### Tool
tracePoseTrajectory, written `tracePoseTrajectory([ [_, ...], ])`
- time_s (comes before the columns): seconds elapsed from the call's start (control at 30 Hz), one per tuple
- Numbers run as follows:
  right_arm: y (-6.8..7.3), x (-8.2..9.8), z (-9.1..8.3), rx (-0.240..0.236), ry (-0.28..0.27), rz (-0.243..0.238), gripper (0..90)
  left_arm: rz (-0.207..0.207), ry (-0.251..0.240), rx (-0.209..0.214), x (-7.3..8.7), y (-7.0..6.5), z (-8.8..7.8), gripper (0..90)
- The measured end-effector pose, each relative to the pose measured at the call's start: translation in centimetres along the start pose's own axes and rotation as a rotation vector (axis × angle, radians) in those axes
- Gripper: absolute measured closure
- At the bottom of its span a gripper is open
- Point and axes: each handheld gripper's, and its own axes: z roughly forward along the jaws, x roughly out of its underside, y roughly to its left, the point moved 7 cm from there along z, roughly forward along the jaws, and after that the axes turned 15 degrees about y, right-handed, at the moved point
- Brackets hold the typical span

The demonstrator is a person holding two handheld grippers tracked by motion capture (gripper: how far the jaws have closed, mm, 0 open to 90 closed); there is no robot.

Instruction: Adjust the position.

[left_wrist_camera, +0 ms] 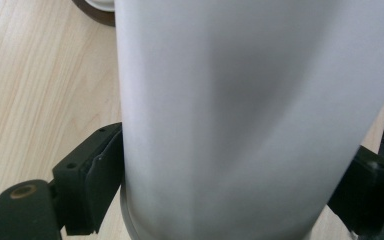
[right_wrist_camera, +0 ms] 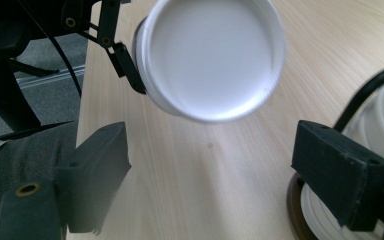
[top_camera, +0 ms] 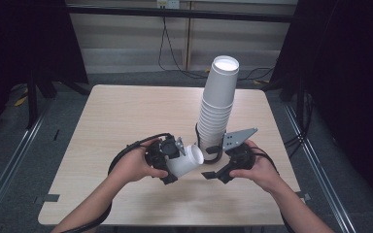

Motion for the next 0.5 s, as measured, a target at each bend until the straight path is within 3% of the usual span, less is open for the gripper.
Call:
tracePoseTrajectory([
  [0.5,0.5,-1.5,1.0,-0.021,0.022,-0.03,14.7,0.037,-0.001,-0.006,-1.1,-0.7,0.2,13.9],
])
